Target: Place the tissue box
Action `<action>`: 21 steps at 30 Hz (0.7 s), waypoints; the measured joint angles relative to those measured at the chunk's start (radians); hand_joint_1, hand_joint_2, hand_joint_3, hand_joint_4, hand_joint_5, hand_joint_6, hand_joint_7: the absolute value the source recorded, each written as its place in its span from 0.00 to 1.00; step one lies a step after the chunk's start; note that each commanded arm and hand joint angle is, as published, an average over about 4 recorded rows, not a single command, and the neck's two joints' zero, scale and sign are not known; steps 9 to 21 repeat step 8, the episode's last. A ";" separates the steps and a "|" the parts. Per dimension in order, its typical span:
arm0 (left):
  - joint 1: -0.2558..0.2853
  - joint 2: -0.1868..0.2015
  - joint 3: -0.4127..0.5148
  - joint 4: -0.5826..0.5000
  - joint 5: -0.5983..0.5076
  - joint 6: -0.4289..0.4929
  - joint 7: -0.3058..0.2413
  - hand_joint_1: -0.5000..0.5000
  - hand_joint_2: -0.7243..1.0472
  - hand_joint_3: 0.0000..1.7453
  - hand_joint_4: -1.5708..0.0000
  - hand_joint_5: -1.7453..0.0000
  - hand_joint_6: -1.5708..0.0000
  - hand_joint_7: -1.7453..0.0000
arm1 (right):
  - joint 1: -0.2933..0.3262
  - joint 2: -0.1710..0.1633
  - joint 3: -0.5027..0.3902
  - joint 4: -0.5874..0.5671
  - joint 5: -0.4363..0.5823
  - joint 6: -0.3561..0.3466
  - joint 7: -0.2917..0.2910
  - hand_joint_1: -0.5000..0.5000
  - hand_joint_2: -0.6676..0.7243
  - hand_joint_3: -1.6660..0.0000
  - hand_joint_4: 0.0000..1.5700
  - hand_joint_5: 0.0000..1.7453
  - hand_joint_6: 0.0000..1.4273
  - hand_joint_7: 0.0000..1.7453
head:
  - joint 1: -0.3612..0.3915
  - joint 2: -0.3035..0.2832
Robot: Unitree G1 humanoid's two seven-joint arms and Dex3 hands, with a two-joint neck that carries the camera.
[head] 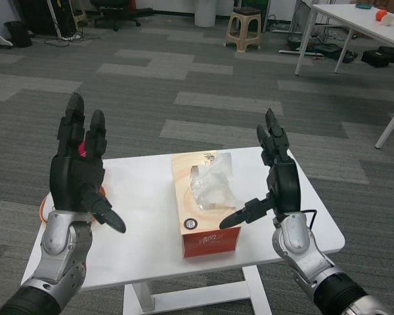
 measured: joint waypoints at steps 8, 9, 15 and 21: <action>-0.007 0.000 -0.010 0.000 0.000 0.000 0.001 1.00 0.00 0.00 1.00 1.00 1.00 1.00 | 0.000 0.001 0.000 0.000 0.000 0.000 0.000 0.08 0.73 0.90 0.00 0.00 0.00 0.00 | 0.002 0.007; -0.007 0.000 -0.010 0.000 0.000 0.000 0.001 1.00 0.00 0.00 1.00 1.00 1.00 1.00 | 0.000 0.001 0.000 0.000 0.000 0.000 0.000 0.08 0.73 0.90 0.00 0.00 0.00 0.00 | 0.002 0.007; -0.007 0.000 -0.010 0.000 0.000 0.000 0.001 1.00 0.00 0.00 1.00 1.00 1.00 1.00 | 0.000 0.001 0.000 0.000 0.000 0.000 0.000 0.08 0.73 0.90 0.00 0.00 0.00 0.00 | 0.002 0.007; -0.007 0.000 -0.010 0.000 0.000 0.000 0.001 1.00 0.00 0.00 1.00 1.00 1.00 1.00 | 0.000 0.001 0.000 0.000 0.000 0.000 0.000 0.08 0.73 0.90 0.00 0.00 0.00 0.00 | 0.002 0.007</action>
